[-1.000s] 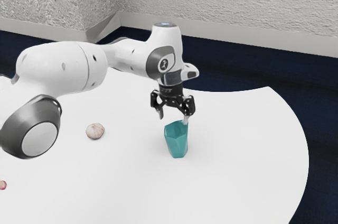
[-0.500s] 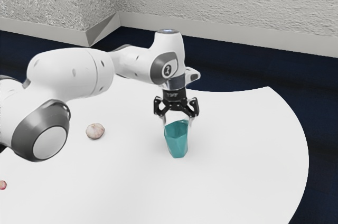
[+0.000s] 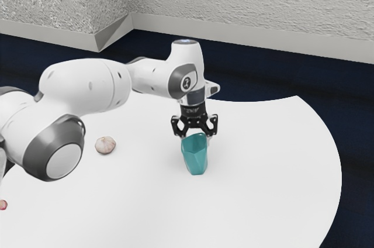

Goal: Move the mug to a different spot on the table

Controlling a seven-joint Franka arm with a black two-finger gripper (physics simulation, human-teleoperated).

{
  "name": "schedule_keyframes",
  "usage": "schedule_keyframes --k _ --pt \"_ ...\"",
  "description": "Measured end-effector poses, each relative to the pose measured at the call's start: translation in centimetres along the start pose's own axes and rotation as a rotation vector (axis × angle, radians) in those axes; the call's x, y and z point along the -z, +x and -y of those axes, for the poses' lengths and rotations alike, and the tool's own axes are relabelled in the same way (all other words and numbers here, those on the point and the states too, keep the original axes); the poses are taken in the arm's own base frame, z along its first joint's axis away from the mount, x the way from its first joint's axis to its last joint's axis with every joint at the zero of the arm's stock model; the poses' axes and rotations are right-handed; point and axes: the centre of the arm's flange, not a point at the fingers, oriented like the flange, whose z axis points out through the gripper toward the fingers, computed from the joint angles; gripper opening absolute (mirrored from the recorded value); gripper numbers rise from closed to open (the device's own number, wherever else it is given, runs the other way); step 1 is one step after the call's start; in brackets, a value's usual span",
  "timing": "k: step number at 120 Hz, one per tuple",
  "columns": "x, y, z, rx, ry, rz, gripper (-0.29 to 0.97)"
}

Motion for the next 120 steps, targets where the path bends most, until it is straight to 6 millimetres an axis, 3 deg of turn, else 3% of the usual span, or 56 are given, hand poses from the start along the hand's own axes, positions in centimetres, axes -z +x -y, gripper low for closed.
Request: schedule_keyframes --k 52,95,120 --pt "-0.7 0.2 0.3 0.041 0.006 0.008 0.30" --pt "-0.3 0.7 1.0 0.092 -0.018 0.018 0.06" --pt "1.2 0.8 0.6 0.094 -0.026 0.005 0.02"
